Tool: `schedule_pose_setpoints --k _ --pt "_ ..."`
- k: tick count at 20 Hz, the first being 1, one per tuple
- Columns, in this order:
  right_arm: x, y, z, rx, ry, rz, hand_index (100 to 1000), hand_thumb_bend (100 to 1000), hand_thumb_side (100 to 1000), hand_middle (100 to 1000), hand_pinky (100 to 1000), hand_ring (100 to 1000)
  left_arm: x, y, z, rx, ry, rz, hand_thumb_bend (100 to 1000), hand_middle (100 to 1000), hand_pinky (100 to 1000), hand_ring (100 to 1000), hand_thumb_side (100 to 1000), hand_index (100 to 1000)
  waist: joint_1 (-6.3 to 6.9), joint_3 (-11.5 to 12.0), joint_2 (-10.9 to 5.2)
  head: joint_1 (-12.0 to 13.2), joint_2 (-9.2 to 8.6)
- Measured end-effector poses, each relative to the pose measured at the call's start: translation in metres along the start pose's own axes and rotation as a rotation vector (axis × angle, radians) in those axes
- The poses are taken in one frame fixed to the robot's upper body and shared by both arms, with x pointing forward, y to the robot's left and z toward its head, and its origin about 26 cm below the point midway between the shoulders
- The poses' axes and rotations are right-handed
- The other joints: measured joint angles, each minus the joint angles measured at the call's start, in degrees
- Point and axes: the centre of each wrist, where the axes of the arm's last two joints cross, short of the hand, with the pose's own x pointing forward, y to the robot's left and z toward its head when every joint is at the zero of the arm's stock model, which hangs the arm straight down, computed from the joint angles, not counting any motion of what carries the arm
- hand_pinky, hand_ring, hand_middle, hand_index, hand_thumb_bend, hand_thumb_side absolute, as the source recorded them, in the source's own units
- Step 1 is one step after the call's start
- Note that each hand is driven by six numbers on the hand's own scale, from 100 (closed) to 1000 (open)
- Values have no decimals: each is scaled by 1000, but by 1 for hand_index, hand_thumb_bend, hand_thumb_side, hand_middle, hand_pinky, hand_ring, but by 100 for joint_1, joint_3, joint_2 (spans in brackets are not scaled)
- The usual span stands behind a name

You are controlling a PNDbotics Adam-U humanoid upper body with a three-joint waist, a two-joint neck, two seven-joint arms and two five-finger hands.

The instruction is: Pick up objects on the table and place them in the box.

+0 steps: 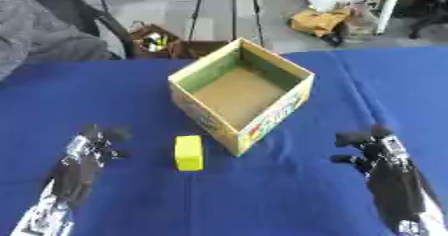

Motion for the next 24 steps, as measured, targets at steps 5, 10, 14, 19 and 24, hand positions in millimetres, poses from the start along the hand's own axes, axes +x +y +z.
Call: schedule_pose_setpoints --k 5,10,14,19,24 --pt "0 0 0 0 1 0 656 100 939 574 644 874 12 21 -2 -30 -41 -142 222 709 719 943 828 706 -1 0 -3 -3 0" --pt "0 0 0 0 1 0 656 100 939 575 644 874 28 32 -14 -83 -81 -274 310 722 748 925 669 734 -3 -4 -21 -2 0" --pt "-1 0 1 0 4 0 656 100 939 575 644 875 41 35 -27 -162 -90 -369 364 731 763 913 516 758 -6 -39 -30 6 0" --pt "-1 0 1 4 6 -1 656 100 943 575 645 876 55 31 -49 -276 -82 -471 414 756 788 912 423 799 -21 -98 -31 33 0" --pt "-1 1 1 11 7 -2 656 100 939 575 645 877 58 21 -68 -371 -35 -553 430 777 808 917 424 828 -28 -137 -31 42 -1"
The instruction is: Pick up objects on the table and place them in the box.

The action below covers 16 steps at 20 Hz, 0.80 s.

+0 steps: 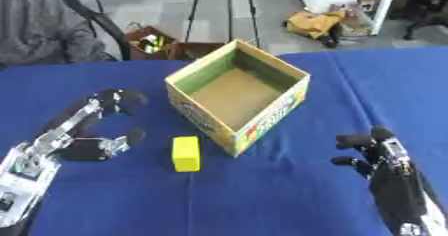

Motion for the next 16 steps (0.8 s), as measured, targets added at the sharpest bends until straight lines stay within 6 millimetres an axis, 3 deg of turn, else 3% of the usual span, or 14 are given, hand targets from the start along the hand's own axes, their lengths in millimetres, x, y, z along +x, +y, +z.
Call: schedule_pose_setpoints --k 8,16 --pt "0 0 0 4 2 0 656 100 940 574 646 878 -2 -17 -27 -72 79 -79 462 773 808 901 432 833 -15 -69 0 46 -1" --pt "0 0 0 6 3 -1 657 100 941 574 646 878 -4 -34 -36 -82 118 -177 463 770 809 892 427 833 -10 -78 0 61 -2"
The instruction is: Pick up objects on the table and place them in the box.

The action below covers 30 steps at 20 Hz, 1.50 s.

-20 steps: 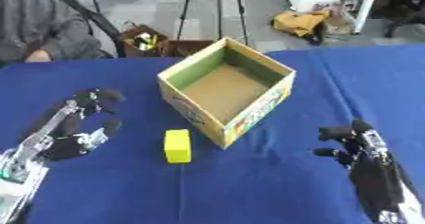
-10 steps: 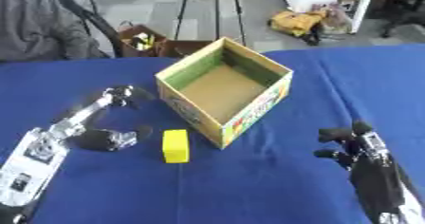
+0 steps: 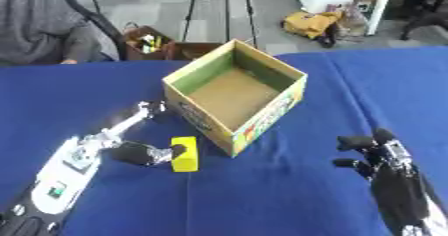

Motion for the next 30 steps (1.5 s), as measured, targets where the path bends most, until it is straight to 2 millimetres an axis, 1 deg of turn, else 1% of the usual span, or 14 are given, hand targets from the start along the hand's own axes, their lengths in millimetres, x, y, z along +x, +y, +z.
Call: schedule_pose_setpoints --k 7,10,15,23,24,30 --pt "0 1 0 3 1 -1 657 100 942 574 647 878 2 -7 -4 -7 21 -90 467 769 809 889 424 832 3 -2 0 11 0" --pt "0 1 0 6 2 -1 657 100 942 574 647 879 2 -8 -6 -13 29 -137 506 768 811 886 424 834 3 -2 0 15 0" --pt "0 1 0 6 2 -1 657 100 943 574 648 879 2 -10 -9 -31 46 -210 510 767 813 882 399 838 9 -27 0 24 0" --pt "0 2 0 6 2 -2 657 100 943 574 648 879 -2 -19 -14 -79 88 -313 489 757 808 877 374 827 16 -67 -1 28 0" --pt "0 2 0 6 2 -2 658 100 944 574 648 879 -3 -20 -15 -84 93 -325 479 749 804 870 358 824 17 -69 -1 28 0" --pt "0 2 0 6 2 -2 658 100 943 574 649 880 -5 -27 -19 -96 113 -399 450 726 788 858 355 813 17 -94 -1 28 0"
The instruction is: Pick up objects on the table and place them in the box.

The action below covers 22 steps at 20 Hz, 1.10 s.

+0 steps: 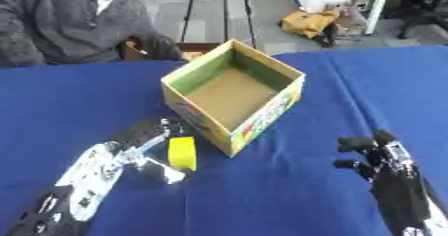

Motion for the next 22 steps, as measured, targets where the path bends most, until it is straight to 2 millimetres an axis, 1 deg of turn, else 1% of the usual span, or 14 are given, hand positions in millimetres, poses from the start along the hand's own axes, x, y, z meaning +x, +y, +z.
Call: schedule_pose_setpoints --k 2,5,6,9,10,11,12,15,17,19,22 --pt "0 0 0 0 0 0 658 100 943 574 649 880 1 -1 -1 9 5 -22 447 722 785 856 355 813 0 0 -3 0 0" --pt "0 0 0 0 0 0 658 100 944 574 649 880 2 -2 -3 23 7 -55 396 659 734 810 316 797 -1 0 -13 -1 0" --pt "0 0 0 0 0 0 658 100 944 574 649 880 3 -2 -4 27 8 -66 370 631 706 790 298 789 -1 0 -20 -2 0" --pt "0 0 0 0 0 0 658 100 944 574 650 880 4 -3 -6 43 14 -92 253 529 626 716 224 746 -1 0 -29 -6 0" --pt "0 0 0 0 0 0 658 100 944 574 650 880 4 -3 -6 50 19 -97 243 514 616 703 215 739 -1 0 -29 -8 0" --pt "0 0 0 0 0 -1 658 100 944 574 650 881 3 -3 -6 57 23 -100 204 467 572 656 186 713 -1 0 -29 -10 0" --pt "0 0 0 0 0 -1 658 100 944 574 650 881 3 -4 -6 65 26 -101 179 439 539 623 169 700 -1 0 -29 -13 0" --pt "0 0 0 0 0 -1 658 100 944 574 650 881 2 -4 -6 88 40 -100 100 368 463 562 128 663 -1 0 -29 -18 0" --pt "0 0 0 0 0 -1 658 100 944 574 650 881 2 -5 -5 104 49 -96 100 340 441 540 123 645 -1 0 -29 -20 0" --pt "0 0 0 0 0 -1 658 100 944 574 650 881 2 -4 -4 117 53 -89 100 333 435 534 126 637 -2 0 -24 -20 0" --pt "0 0 0 0 0 -1 658 100 944 574 650 881 5 5 -1 149 38 -83 100 329 429 530 136 630 -2 0 -13 -26 0"
